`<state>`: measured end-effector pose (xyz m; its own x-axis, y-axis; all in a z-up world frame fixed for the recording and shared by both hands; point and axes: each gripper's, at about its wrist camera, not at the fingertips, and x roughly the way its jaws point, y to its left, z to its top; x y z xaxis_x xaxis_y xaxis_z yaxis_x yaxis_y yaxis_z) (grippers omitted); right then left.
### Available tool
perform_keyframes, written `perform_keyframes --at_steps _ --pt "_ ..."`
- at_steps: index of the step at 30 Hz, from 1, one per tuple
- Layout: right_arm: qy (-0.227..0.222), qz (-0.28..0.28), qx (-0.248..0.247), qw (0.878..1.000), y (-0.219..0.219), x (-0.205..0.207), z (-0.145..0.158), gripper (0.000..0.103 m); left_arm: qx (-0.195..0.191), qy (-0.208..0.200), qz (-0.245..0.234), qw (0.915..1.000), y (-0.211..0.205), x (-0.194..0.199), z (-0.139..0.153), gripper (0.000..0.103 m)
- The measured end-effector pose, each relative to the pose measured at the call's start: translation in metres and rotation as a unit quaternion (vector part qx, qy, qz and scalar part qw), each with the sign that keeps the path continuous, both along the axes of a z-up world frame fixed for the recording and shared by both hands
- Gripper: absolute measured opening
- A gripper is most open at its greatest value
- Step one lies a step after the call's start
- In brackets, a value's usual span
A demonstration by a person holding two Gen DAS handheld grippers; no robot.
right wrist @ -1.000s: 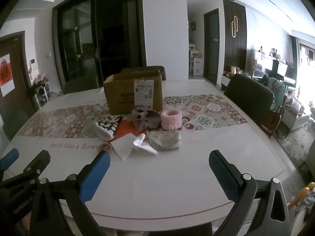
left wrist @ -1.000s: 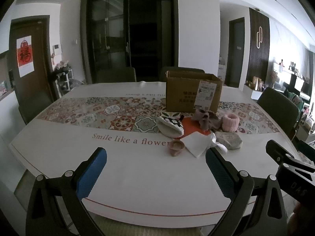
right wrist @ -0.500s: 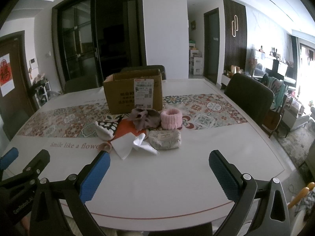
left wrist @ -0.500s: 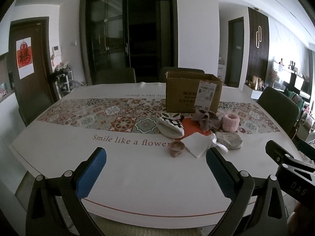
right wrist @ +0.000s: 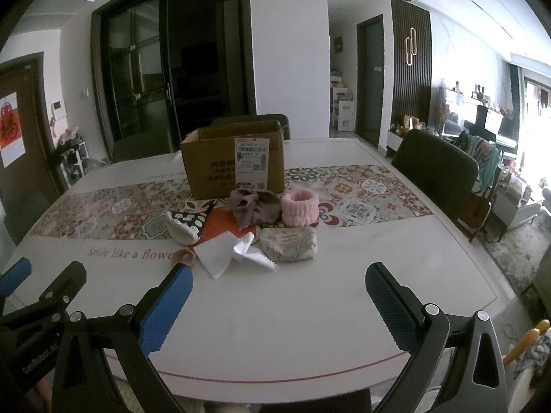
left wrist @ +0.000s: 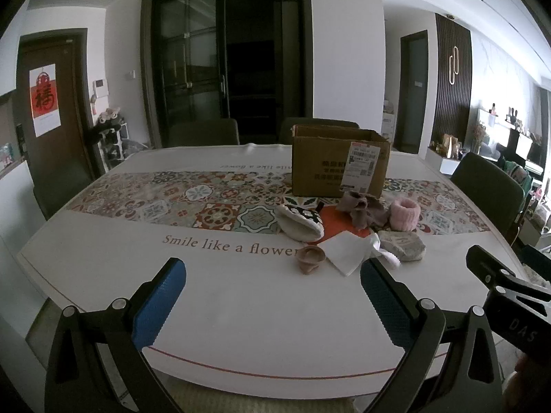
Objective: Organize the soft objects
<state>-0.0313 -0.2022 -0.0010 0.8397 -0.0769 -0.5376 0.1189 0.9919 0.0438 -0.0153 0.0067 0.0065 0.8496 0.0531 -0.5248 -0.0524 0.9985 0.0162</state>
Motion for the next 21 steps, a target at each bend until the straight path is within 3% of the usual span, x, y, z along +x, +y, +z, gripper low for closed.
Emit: perform_keyframes --at_steps 21 --pt "0.001 0.0 -0.001 1.0 0.0012 -0.0008 -0.0011 0.102 0.001 -0.001 0.002 1.0 0.003 -0.0009 -0.0015 0.103"
